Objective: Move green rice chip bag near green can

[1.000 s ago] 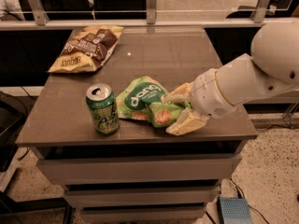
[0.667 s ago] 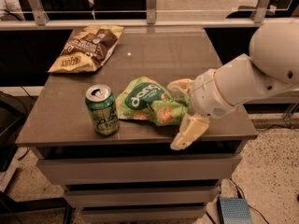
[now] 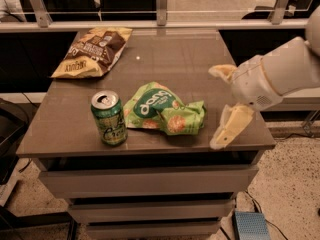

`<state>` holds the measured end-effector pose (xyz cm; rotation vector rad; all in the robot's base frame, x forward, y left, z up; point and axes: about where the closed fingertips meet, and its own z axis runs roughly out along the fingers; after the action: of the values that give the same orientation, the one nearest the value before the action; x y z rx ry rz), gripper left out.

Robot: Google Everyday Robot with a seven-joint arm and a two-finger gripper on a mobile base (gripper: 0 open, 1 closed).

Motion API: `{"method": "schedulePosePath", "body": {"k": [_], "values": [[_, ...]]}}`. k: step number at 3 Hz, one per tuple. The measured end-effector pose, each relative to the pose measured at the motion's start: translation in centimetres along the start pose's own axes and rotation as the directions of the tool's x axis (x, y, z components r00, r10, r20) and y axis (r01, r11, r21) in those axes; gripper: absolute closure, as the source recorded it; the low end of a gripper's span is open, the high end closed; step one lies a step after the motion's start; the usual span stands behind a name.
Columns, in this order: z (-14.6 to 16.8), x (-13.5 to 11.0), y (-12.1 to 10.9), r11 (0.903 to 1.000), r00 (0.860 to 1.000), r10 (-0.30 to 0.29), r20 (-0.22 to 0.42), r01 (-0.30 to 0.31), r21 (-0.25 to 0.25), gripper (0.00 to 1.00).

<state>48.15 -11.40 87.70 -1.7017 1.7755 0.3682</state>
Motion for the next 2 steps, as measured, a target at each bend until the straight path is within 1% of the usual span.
{"method": "schedulePosePath", "body": {"k": [1, 2], "values": [[-5.1, 3.2, -3.9, 0.9964, 0.998, 0.056, 0.006, -0.056, 0.063, 0.00], [-9.4, 6.7, -7.0, 0.9848, 0.991, 0.133, 0.001, -0.132, 0.113, 0.00]]}}
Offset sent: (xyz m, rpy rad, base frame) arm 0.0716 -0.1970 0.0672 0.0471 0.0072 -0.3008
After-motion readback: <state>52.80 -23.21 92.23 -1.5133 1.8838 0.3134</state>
